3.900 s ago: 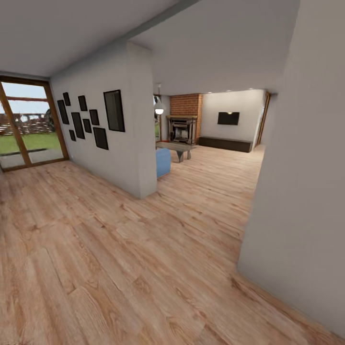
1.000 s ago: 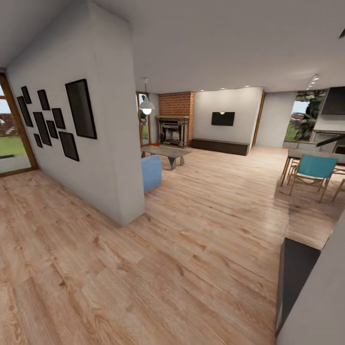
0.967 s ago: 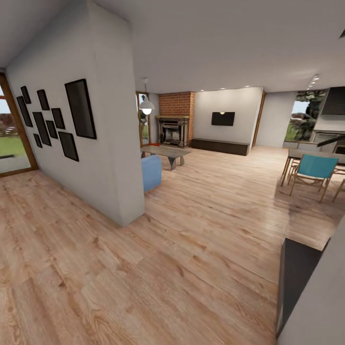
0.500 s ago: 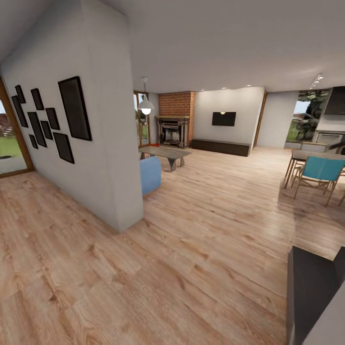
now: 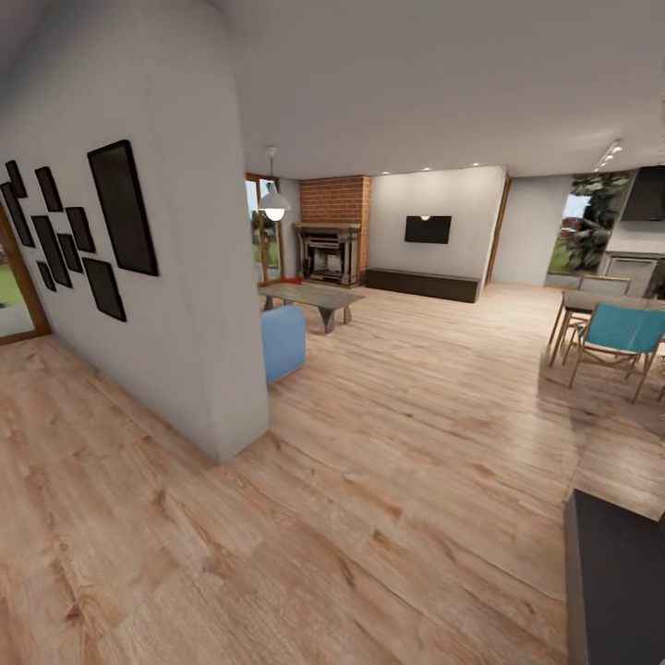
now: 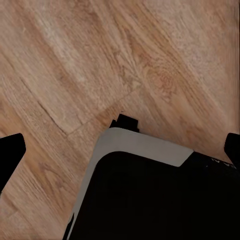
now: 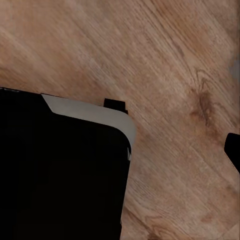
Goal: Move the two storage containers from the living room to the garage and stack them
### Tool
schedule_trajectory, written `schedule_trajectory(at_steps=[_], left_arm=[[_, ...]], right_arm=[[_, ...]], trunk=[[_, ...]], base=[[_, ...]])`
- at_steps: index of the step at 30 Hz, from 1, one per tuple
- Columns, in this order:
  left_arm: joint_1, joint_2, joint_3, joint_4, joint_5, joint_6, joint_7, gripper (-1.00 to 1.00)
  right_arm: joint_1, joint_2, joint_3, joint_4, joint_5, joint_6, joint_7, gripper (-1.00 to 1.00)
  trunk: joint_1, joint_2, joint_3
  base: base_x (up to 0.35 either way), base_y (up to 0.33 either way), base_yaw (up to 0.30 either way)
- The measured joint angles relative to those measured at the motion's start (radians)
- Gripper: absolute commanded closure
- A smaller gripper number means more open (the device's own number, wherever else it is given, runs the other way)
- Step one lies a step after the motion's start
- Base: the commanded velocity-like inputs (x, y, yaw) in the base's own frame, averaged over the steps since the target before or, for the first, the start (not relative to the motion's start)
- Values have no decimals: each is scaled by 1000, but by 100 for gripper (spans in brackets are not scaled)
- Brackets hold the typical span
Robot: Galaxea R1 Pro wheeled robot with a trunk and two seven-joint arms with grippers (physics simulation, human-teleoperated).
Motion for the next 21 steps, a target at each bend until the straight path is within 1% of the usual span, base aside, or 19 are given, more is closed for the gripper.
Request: schedule_trajectory(at_steps=[21], left_arm=[[0,0,0,-1,0,0,0,-100]], right_arm=[[0,1,1,0,0,1,1,-100]], trunk=[[0,0,0]], base=[[322,0,-275]])
